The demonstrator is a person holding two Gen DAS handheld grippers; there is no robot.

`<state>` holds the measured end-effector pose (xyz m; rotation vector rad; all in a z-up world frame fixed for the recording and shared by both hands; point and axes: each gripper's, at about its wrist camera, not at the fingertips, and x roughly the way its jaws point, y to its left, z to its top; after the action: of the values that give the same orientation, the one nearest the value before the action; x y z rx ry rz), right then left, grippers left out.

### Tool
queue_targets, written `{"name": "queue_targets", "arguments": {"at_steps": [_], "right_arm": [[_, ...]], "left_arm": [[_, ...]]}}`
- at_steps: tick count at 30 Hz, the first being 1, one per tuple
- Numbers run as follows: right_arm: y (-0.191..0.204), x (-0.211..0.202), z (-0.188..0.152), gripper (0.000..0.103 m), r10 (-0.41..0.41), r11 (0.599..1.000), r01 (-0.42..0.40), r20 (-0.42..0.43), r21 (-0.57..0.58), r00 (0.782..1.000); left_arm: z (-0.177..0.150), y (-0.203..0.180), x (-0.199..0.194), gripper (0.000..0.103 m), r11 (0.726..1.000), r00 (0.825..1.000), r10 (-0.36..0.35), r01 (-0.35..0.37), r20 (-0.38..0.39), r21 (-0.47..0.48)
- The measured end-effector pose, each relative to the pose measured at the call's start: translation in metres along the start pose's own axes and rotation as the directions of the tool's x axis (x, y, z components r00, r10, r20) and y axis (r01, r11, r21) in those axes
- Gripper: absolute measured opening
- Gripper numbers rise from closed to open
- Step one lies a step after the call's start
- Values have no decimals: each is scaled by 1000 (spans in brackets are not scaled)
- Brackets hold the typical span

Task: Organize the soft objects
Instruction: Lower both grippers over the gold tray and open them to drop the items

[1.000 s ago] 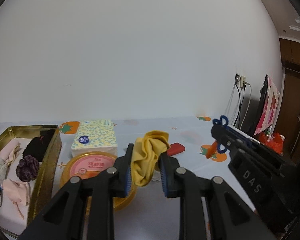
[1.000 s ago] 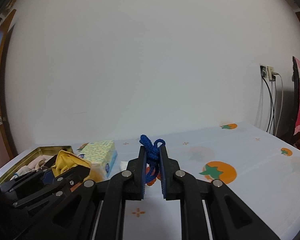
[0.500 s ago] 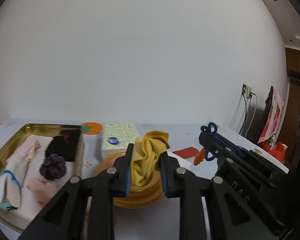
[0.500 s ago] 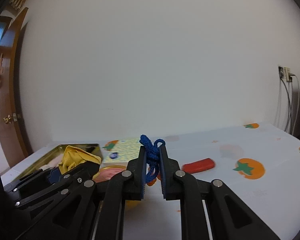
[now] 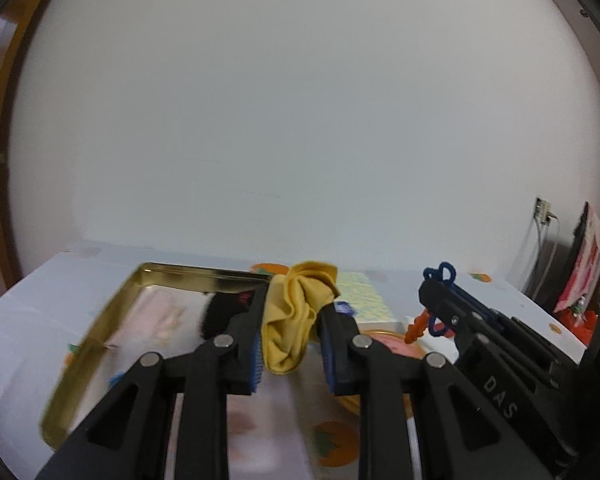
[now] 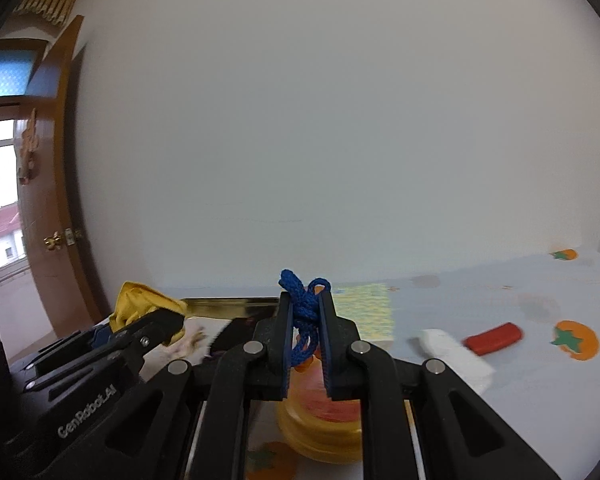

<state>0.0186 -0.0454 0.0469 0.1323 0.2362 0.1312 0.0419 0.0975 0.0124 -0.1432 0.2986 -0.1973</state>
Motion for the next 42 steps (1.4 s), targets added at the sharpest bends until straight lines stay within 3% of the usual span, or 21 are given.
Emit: {"name": "queue_targets", "arguments": {"at_steps": [15, 24, 30, 34, 42], "right_arm": [[55, 32, 28, 14, 106, 994, -107, -5, -27, 994], [68, 66, 37, 14, 137, 991, -137, -58, 1, 989], [71, 94, 43, 14, 162, 987, -160, -137, 29, 977], [71, 114, 44, 14, 196, 980, -183, -208, 82, 958], [78, 149, 34, 14, 260, 964, -221, -359, 147, 896]], "left_arm": [[30, 43, 2, 21, 993, 993, 120, -121, -14, -5], [43, 71, 28, 21, 984, 980, 167, -172, -105, -42], [47, 78, 38, 21, 977, 965, 200, -209, -172, -36], [45, 86, 45, 21, 971, 950, 220, -236, -223, -47], [36, 101, 58, 21, 964, 923, 231, -261, -308, -60]]}}
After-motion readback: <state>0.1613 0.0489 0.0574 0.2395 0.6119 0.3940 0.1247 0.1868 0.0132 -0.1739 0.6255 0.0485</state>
